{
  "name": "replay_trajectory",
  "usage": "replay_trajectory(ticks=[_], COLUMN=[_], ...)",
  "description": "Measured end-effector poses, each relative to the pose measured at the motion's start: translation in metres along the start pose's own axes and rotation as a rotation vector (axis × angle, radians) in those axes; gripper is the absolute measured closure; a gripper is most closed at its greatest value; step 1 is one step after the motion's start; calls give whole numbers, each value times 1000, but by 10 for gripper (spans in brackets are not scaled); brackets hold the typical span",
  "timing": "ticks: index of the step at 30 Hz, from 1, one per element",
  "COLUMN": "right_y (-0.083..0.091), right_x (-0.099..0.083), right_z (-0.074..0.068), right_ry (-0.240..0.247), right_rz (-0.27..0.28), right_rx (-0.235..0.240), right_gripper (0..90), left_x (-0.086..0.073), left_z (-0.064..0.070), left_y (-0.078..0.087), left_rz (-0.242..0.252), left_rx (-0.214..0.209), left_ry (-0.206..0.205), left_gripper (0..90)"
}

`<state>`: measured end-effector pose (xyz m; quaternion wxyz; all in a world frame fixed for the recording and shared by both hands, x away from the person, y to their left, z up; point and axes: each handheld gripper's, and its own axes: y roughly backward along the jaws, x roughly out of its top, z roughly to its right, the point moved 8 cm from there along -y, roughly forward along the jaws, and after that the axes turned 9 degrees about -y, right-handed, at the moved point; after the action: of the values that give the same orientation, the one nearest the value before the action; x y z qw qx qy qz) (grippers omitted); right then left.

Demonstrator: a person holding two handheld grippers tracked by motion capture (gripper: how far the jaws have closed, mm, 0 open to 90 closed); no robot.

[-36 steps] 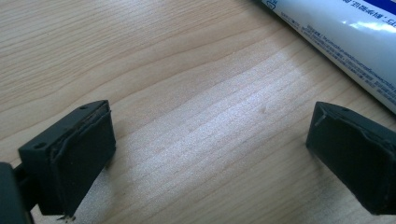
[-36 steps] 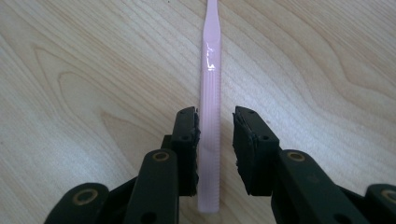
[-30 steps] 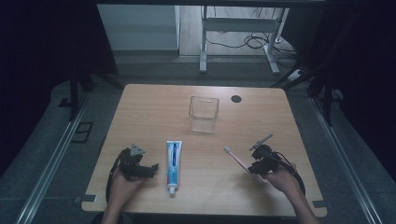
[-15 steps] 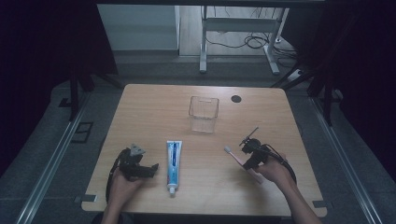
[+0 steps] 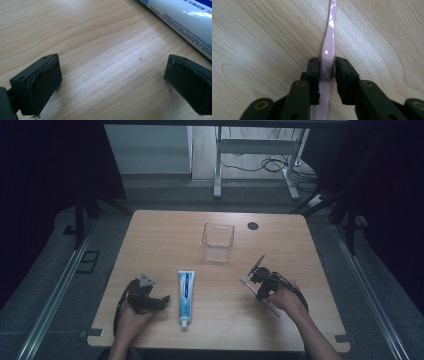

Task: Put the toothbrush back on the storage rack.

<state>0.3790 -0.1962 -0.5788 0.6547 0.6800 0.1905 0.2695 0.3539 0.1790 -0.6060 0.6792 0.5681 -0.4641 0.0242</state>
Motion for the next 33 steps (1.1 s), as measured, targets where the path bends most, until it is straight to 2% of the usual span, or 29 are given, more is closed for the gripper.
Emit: replay_trajectory(ticks=[5, 11, 22, 33], right_y=[0, 2, 19, 49], right_x=[0, 0, 1, 9], right_z=[-1, 2, 4, 4], right_ry=[-14, -14, -23, -23], right_rz=[-13, 5, 84, 185], right_rx=[18, 28, 61, 82], right_gripper=[782, 783, 783, 783], left_x=[0, 0, 0, 0], left_z=[0, 0, 0, 0], left_y=[0, 0, 0, 0], left_rz=[0, 0, 0, -4], left_rx=[0, 0, 0, 0], left_ry=[1, 0, 0, -5], left_gripper=[12, 12, 11, 11])
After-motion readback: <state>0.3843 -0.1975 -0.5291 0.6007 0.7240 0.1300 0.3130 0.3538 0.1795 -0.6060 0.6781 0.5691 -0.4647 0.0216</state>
